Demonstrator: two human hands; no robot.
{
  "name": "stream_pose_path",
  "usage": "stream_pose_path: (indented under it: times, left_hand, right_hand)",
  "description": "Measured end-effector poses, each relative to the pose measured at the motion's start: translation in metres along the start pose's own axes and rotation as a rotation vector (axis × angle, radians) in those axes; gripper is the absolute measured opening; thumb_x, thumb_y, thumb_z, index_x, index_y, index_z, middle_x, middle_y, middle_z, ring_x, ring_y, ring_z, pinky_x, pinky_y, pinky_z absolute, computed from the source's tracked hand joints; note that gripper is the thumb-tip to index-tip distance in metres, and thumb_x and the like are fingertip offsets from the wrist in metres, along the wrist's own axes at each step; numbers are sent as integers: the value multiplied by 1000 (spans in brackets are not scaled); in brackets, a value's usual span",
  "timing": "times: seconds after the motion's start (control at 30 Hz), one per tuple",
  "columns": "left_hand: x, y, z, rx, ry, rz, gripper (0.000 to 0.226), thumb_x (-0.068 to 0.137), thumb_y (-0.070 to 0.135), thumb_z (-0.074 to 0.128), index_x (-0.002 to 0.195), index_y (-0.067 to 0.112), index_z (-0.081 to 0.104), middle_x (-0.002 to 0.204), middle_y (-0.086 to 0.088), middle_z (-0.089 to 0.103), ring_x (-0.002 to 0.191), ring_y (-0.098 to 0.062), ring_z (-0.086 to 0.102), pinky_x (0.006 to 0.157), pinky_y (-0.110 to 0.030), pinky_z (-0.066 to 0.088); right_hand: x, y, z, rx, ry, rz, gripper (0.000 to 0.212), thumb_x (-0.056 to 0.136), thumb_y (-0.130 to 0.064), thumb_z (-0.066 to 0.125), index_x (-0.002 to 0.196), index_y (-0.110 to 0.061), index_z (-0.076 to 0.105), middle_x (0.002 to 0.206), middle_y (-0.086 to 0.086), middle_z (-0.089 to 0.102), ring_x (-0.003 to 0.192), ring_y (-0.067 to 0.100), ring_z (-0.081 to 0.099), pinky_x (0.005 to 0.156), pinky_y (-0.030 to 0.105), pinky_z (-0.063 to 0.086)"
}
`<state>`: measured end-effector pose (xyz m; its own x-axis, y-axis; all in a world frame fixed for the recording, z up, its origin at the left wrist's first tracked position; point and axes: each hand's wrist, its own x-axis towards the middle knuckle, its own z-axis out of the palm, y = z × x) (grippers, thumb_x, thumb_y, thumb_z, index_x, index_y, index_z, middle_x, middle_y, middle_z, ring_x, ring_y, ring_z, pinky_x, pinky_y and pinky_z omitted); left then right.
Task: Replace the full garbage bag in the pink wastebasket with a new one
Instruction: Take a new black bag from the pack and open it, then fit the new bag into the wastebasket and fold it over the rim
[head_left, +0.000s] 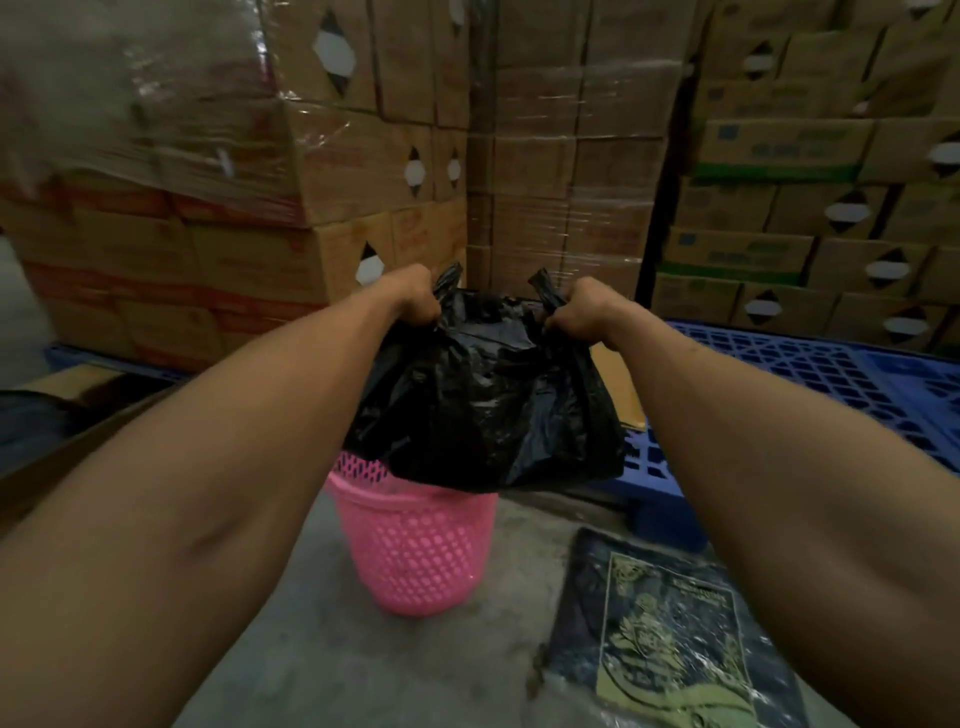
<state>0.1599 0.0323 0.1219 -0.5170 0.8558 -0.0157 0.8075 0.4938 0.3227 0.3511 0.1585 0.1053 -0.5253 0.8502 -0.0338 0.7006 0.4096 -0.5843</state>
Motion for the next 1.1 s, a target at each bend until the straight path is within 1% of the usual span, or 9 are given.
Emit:
stream_pose_path:
  times: [0.23, 0.37, 0.43, 0.57, 0.7, 0.77, 0.83, 0.97, 1.1]
  left_hand:
    - [11, -57, -8, 67, -63, -47, 34, 100, 16, 51, 128, -3, 49, 111, -16, 53, 96, -31, 55, 73, -35, 42]
    - [21, -80, -20, 155, -89, -68, 46, 102, 17, 49, 143, 0, 38, 140, -21, 47, 123, -37, 54, 80, -35, 45]
    - [24, -89, -26, 144, -143, -75, 50, 102, 24, 49, 146, 3, 37, 143, -21, 45, 120, -38, 57, 83, -34, 48]
    - [38, -105, -33, -162, -394, -179, 59, 98, 42, 50, 146, 11, 35, 128, -25, 55, 94, -44, 70, 81, -56, 58]
    - [32, -100, -34, -277, -518, -156, 71, 100, 55, 39, 155, 13, 24, 147, -27, 41, 128, -49, 48, 102, -63, 43]
    - [34, -102, -23, -261, -595, -156, 73, 100, 57, 35, 158, 16, 18, 155, -26, 29, 139, -49, 33, 108, -64, 34]
    - [41, -107, -5, -281, -645, -169, 70, 100, 55, 36, 154, 11, 28, 156, -25, 29, 141, -49, 30, 111, -65, 28]
    - [43, -116, 24, -256, -715, -179, 46, 102, 33, 39, 135, 3, 50, 140, -20, 51, 129, -39, 47, 112, -57, 32]
    - [45, -132, 34, -257, -776, -214, 48, 104, 34, 35, 134, 0, 52, 128, -25, 59, 116, -44, 57, 103, -57, 44]
  right_hand:
    - [18, -29, 49, 206, -79, -39, 19, 95, -19, 67, 113, -16, 73, 117, 10, 67, 106, 28, 64, 93, 45, 52]
    - [18, -47, 56, 159, 11, 5, 33, 95, -35, 63, 114, -9, 71, 103, 12, 66, 92, 27, 64, 72, 39, 46]
    - [18, -54, 56, 131, 78, 47, 43, 96, -44, 60, 117, -7, 67, 102, 11, 62, 91, 27, 62, 72, 39, 45]
    - [15, -68, 58, 47, 212, 132, 52, 102, -51, 43, 130, -10, 59, 118, 11, 59, 117, 33, 57, 94, 40, 46]
    - [22, -76, 68, 111, 155, 273, 74, 102, -61, 16, 152, -12, 41, 163, 12, 26, 150, 35, 22, 120, 48, 23]
    - [26, -70, 83, 344, 59, 281, 73, 102, -62, 13, 142, -19, 56, 165, 10, 20, 150, 34, 22, 119, 50, 25]
    - [29, -62, 109, 565, -58, 249, 78, 101, -62, 11, 119, -19, 73, 155, 15, 38, 139, 36, 39, 112, 50, 36]
    - [48, -45, 165, 825, -35, 291, 91, 99, -65, 8, 99, -8, 79, 132, 25, 60, 116, 40, 58, 107, 50, 45]
    - [61, -21, 204, 216, 53, 353, 93, 94, -72, 6, 145, -8, 51, 155, 23, 37, 140, 42, 36, 115, 53, 30]
